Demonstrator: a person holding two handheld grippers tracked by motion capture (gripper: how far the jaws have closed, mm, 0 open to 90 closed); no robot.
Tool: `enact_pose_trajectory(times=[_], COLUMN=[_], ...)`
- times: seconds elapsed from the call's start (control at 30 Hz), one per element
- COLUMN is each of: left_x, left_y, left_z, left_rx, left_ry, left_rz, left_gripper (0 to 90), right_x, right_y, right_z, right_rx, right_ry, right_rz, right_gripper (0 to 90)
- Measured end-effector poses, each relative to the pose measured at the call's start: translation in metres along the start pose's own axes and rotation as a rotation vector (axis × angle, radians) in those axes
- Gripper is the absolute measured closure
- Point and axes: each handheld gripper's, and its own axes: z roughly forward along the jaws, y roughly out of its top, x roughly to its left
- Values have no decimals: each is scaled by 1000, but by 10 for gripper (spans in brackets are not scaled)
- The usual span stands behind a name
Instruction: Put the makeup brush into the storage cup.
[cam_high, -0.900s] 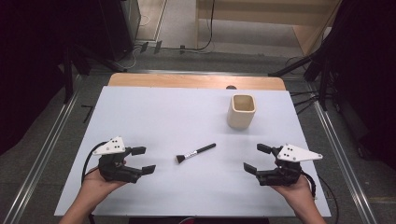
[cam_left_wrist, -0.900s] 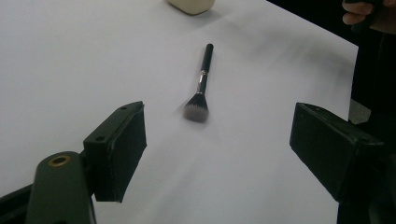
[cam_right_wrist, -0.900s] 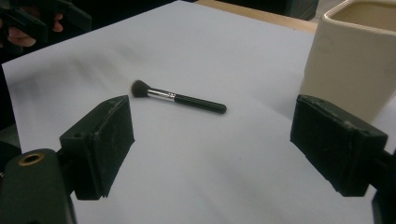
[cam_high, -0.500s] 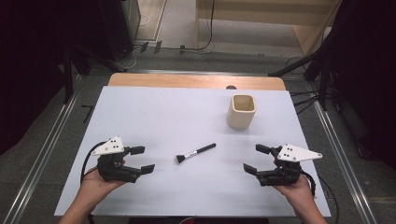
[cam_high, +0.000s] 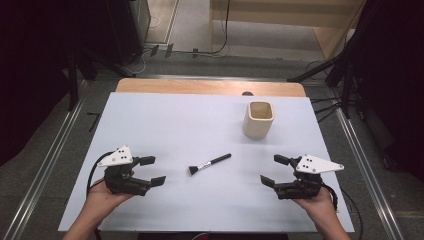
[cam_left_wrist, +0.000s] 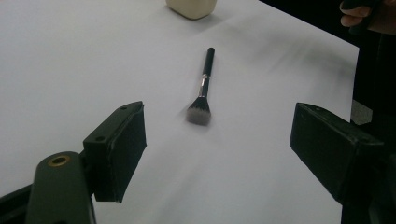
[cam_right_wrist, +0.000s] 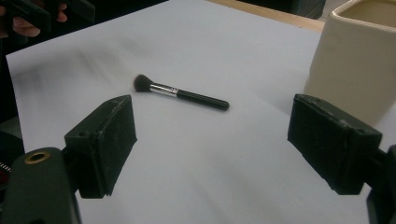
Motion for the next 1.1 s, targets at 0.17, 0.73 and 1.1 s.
enact_pose_trajectory(times=[0.17, 0.73, 1.1], left_x=[0, -1, -1], left_y=[0, 1, 1], left_z=[0, -1, -1], left_rx=[-2, -4, -4], left_ry=[1, 7, 11], left_rz=[6, 24, 13], left_gripper=[190, 190, 190], right_x=[0, -1, -1], right_y=[0, -1, -2], right_z=[0, 2, 3], right_rx=[3, 21, 34], right_ry=[3, 3, 7], right_rz=[7, 26, 27], right_gripper=[166, 165, 167])
